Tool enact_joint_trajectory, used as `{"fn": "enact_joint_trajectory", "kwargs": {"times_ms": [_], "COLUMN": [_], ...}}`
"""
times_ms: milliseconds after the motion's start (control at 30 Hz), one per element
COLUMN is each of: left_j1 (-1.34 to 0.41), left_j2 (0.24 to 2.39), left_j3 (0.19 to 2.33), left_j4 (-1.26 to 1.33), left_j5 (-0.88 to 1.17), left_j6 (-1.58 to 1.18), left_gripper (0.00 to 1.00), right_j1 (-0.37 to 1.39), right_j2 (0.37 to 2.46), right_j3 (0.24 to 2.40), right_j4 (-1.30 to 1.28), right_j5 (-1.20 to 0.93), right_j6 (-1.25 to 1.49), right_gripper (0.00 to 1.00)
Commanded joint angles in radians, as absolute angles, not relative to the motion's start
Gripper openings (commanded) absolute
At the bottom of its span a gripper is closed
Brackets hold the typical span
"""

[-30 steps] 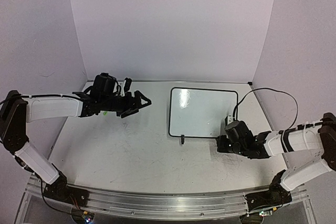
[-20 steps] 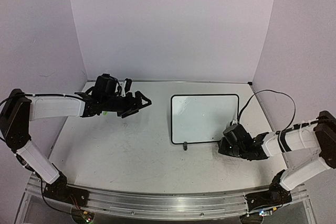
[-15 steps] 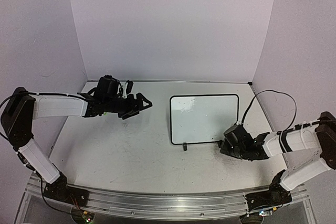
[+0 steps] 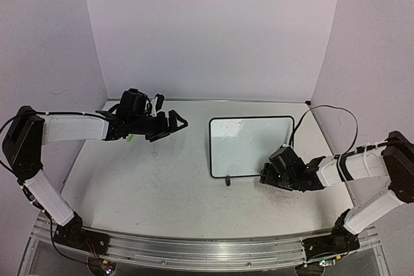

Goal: Write a sentence on the whiteboard
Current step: Move the whiteboard to the corner of the board.

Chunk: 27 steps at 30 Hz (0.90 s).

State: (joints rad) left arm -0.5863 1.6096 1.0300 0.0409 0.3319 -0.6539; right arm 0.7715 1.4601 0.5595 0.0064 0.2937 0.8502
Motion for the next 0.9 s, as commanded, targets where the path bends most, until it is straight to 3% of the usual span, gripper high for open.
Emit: {"fn": "enact_joint_trajectory", "kwargs": {"times_ms": [0,467,700,867], "left_j1": [-0.502,-0.205,-0.161,-0.160], "left_j2": [1.594,1.551,1.514,1.500], "left_j3": [1.090,1.119,1.105,1.101], "left_j4": [-0.013,-0.265,-0.267,-0.266], "left_j5": [0.307,0.164,0.171,0.180], "left_j6": [-0.607,-0.438,-0.438,-0.440], "left_gripper": [0.99,0.95,0.93,0.92], "right_j1": [0.772,0.754,0.789,0.788], "right_j2": [1.556,1.600,1.506,1.527], "right_j3": [0.625,0.668,0.640,0.626], "right_j4": [-0.060,-0.190,-0.159,-0.167], "right_j5": [0.390,0.438,0.332,0.299], "right_j6": [0.921,1.061,0.948,0.991], "right_gripper": [0.78,0.73,0.74,0.69]}}
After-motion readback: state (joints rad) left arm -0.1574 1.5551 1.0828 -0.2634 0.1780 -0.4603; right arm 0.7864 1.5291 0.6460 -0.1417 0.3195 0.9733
